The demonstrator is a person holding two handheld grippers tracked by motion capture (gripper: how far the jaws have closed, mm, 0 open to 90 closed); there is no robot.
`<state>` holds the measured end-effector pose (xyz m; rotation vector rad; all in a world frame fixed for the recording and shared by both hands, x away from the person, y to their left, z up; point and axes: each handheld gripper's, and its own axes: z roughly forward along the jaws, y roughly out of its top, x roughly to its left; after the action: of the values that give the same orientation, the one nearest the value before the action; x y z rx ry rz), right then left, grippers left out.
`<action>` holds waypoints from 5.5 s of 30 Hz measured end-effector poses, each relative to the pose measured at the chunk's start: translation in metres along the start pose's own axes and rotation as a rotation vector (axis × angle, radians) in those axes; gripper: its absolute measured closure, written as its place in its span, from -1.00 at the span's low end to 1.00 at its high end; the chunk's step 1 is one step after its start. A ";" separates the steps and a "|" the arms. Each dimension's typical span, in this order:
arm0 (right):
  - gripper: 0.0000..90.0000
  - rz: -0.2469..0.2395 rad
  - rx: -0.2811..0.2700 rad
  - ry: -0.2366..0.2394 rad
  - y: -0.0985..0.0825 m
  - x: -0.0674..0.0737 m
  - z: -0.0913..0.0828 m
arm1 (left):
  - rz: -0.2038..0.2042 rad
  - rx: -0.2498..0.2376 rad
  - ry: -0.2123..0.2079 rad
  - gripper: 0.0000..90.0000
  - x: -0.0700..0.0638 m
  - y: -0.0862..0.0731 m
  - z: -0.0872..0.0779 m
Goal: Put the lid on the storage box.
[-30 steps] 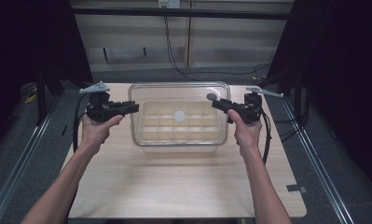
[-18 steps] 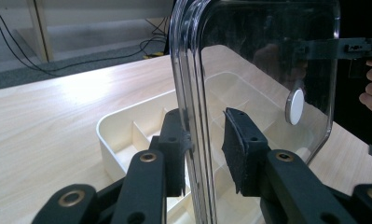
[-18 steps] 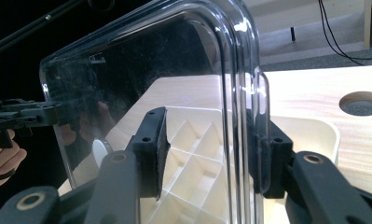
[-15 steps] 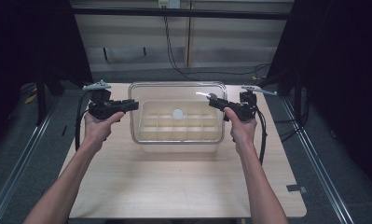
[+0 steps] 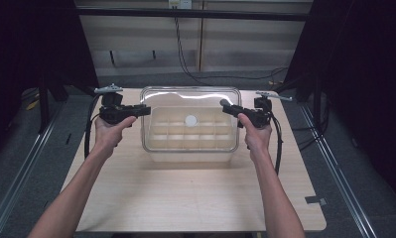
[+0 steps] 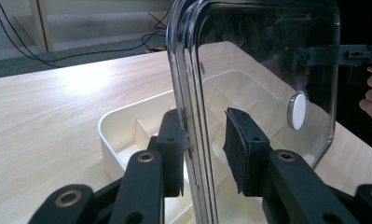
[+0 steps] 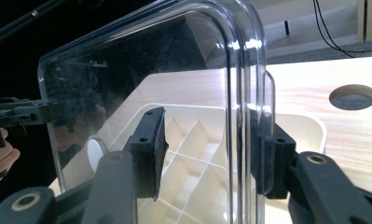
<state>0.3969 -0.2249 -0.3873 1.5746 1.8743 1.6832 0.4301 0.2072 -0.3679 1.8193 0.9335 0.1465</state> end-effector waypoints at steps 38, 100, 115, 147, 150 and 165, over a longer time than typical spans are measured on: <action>-0.31 0.013 0.153 -0.117 -0.008 -0.030 0.054 | -0.066 0.092 -0.017 0.21 0.042 -0.020 0.050; -0.35 0.016 0.264 -0.274 -0.024 -0.045 0.062 | -0.100 0.126 0.057 0.42 0.052 -0.043 0.054; -0.31 -0.008 0.222 -0.272 -0.026 -0.039 0.043 | -0.086 0.148 0.027 0.13 0.044 -0.048 0.047; -0.36 -0.096 0.126 -0.170 -0.050 0.002 -0.018 | 0.060 0.136 0.054 -0.05 -0.009 -0.075 -0.004; -0.38 -0.120 0.125 -0.159 -0.057 0.008 -0.028 | 0.066 0.133 0.061 -0.07 -0.012 -0.079 -0.012; -0.41 -0.142 0.128 -0.153 -0.088 0.017 -0.081 | 0.054 0.117 0.100 -0.33 -0.017 -0.113 -0.050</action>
<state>0.2827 -0.2446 -0.4215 1.5267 1.9973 1.3693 0.3340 0.2515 -0.4345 1.9612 0.9811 0.2219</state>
